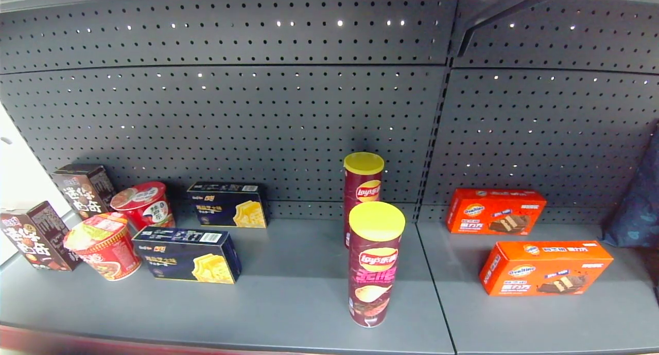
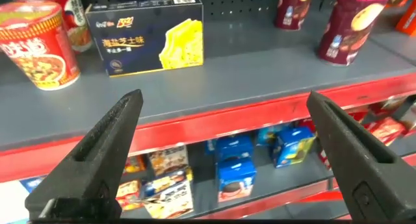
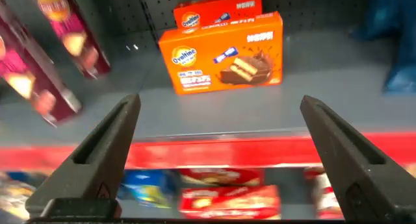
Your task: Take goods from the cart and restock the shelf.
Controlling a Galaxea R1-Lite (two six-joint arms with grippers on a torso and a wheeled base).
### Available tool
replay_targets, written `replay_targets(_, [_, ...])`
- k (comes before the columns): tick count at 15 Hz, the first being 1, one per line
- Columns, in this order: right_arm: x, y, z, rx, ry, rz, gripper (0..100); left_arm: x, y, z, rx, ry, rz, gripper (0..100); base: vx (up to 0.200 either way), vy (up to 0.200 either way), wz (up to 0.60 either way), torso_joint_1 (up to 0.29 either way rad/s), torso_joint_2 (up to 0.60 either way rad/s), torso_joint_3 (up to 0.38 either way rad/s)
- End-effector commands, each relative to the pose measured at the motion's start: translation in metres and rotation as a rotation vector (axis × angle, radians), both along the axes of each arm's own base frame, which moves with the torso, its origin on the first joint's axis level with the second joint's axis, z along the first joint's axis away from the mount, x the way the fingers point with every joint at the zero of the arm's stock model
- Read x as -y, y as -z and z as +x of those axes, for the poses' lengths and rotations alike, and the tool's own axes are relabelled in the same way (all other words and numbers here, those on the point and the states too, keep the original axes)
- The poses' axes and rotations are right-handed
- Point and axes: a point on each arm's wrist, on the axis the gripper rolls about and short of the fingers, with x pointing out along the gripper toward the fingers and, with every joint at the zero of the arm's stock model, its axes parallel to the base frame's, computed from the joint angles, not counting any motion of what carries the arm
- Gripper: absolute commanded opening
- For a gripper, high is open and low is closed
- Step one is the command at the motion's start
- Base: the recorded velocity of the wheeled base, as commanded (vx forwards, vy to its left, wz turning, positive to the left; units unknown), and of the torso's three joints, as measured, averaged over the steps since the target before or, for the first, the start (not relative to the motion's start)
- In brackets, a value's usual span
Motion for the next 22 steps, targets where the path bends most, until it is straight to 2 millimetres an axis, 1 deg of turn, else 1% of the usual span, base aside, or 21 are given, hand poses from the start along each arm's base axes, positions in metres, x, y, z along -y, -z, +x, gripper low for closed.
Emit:
replay_targets(1, [0.0000,0.0003,0.0001,0.000,0.000,0.002,100,0.0000,0.0000,0.0004,-0.004,-0.001,0.005,100,0.000,0.000,0.00,0.000,0.00,0.000])
replay_targets(2, [0.0000,0.0003,0.0001,0.000,0.000,0.003,100,-0.0008,0.0030,0.0003,-0.030,-0.041,0.015,100,0.000,0.000,0.00,0.000,0.00,0.000])
replay_targets(5, [0.0000,0.0003,0.0001,0.000,0.000,0.003,100,-0.0007,0.0053,0.0001,-0.036,-0.030,0.073,100,0.000,0.000,0.00,0.000,0.00,0.000])
replay_targets(7, [0.0000,0.0003,0.0001,0.000,0.000,0.003,100,-0.0008,0.0053,0.0002,-0.039,-0.031,0.069,100,0.000,0.000,0.00,0.000,0.00,0.000])
replay_targets(9, [0.0000,0.0003,0.0001,0.000,0.000,0.003,100,-0.0008,0.0053,0.0002,-0.053,-0.037,0.022,100,0.000,0.000,0.00,0.000,0.00,0.000])
replay_targets(22, [0.0000,0.0003,0.0001,0.000,0.000,0.003,100,-0.0008,0.0053,0.0002,-0.052,-0.036,0.025,100,0.000,0.000,0.00,0.000,0.00,0.000])
